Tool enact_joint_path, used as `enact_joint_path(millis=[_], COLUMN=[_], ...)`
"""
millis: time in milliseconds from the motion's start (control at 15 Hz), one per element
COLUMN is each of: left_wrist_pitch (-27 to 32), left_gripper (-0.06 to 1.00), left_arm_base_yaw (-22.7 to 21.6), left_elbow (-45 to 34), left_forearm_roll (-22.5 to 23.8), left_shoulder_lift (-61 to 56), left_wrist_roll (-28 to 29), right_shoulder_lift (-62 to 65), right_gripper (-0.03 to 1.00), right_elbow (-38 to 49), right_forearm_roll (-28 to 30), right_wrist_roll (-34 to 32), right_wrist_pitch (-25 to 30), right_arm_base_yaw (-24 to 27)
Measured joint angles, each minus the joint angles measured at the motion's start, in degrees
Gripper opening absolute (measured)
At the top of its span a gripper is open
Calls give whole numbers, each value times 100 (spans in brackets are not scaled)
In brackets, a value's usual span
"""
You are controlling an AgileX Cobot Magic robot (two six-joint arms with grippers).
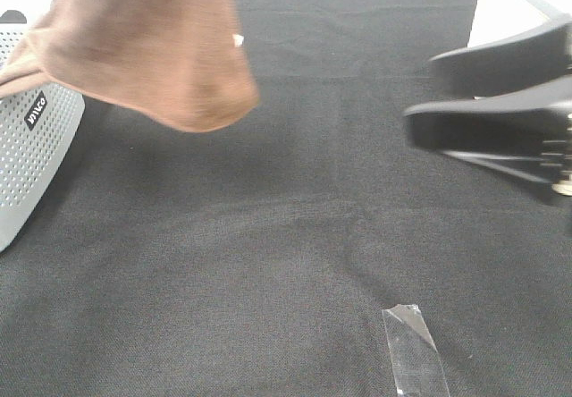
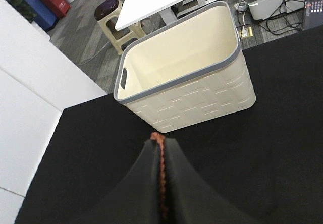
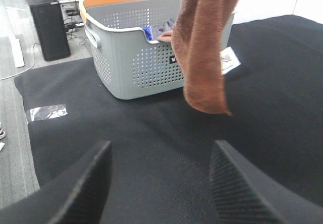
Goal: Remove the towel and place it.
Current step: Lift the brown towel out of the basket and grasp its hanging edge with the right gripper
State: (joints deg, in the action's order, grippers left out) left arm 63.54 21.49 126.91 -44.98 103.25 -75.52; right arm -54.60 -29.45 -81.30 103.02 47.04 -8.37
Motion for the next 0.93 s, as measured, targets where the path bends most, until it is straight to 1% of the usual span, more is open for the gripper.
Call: enact_joint_path(millis=[133, 267, 333, 400, 467, 533, 600, 800, 933], left_wrist_pitch=[-11, 40, 103, 178, 206, 252, 372, 516, 516], left_gripper=[0, 0, 0, 0, 0, 0, 0, 0, 0], left_arm_base_yaw=[160, 367, 464, 544, 602, 619, 625, 625, 625], left_elbow=[0, 0, 0, 0, 0, 0, 0, 0, 0], left_forearm_roll=[126, 195, 195, 195, 195, 195, 201, 229, 229], left_shoulder_lift=[46, 52, 52, 52, 52, 52, 52, 52, 52], left_wrist_roll=[-395, -814, -911, -963, -985, -991, -1003, -1003, -997], right_shoulder_lift=[-579, -1346, -1725, -2126, -2555, -2962, -3449, -4372, -4796], right_gripper=[56, 56, 56, 56, 56, 56, 56, 56, 56], right_elbow=[-6, -6, -23, -120, -241, -413, -699, -1243, -1490], right_forearm_roll=[-556, -1438, -1662, -1725, -1753, -1770, -1782, -1816, -1845], right_wrist_roll=[882, 1977, 2544, 3157, 3610, 3885, 3988, 3959, 3902], right_wrist_pitch=[80, 390, 659, 911, 1146, 1312, 1381, 1518, 1874], right_arm_base_yaw=[0, 0, 0, 0, 0, 0, 0, 0, -17])
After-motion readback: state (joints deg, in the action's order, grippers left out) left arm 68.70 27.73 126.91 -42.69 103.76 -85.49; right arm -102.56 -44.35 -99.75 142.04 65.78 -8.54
